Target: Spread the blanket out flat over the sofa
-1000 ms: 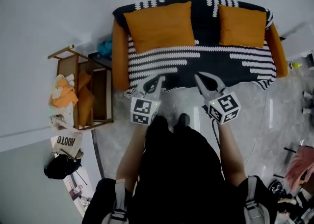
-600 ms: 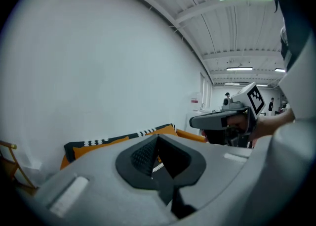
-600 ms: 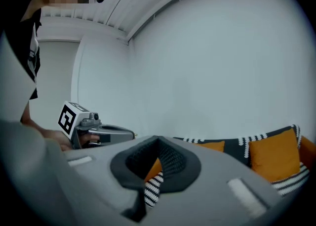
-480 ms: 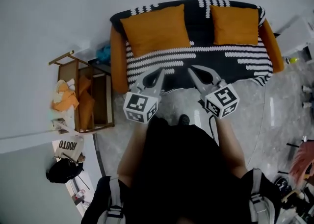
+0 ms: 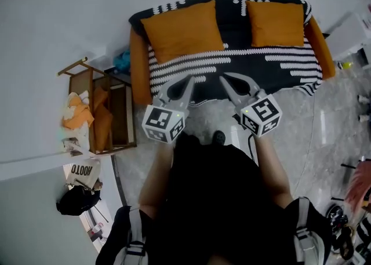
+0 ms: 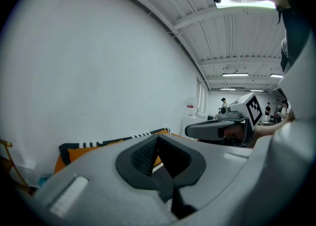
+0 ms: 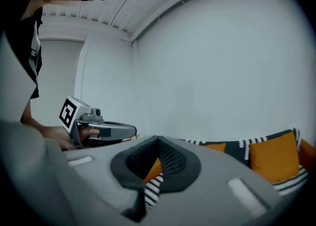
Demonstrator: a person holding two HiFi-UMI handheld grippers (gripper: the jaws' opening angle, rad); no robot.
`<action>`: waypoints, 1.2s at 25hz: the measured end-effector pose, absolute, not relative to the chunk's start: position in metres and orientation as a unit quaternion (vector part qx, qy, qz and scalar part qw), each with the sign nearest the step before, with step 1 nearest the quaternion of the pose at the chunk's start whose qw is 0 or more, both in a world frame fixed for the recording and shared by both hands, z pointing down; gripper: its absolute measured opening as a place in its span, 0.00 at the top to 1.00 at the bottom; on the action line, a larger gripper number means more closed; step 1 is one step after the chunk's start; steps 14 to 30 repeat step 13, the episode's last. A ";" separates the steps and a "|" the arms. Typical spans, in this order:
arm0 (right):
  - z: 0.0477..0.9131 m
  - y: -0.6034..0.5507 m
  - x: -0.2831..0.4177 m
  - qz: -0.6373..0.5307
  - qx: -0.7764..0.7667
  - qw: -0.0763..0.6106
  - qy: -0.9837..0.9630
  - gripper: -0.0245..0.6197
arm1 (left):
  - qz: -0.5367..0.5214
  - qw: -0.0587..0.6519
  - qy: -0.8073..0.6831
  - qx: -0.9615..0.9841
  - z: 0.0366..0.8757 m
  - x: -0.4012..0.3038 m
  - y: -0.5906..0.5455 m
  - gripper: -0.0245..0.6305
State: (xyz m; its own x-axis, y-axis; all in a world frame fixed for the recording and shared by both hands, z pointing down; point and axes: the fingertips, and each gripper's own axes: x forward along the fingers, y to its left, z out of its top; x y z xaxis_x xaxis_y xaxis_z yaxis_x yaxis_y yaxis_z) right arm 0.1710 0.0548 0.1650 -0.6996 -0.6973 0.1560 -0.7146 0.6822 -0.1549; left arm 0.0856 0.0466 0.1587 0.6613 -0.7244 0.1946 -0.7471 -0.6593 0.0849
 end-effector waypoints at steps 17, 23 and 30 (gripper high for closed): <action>0.163 0.060 0.175 0.098 0.394 0.045 -0.913 0.96 | 0.058 0.082 -0.396 0.913 0.155 0.090 0.052 0.95; 0.163 0.060 0.175 0.098 0.394 0.045 -0.913 0.96 | 0.058 0.082 -0.396 0.913 0.155 0.090 0.052 0.95; 0.163 0.060 0.175 0.098 0.394 0.045 -0.913 0.96 | 0.058 0.082 -0.396 0.913 0.155 0.090 0.052 0.95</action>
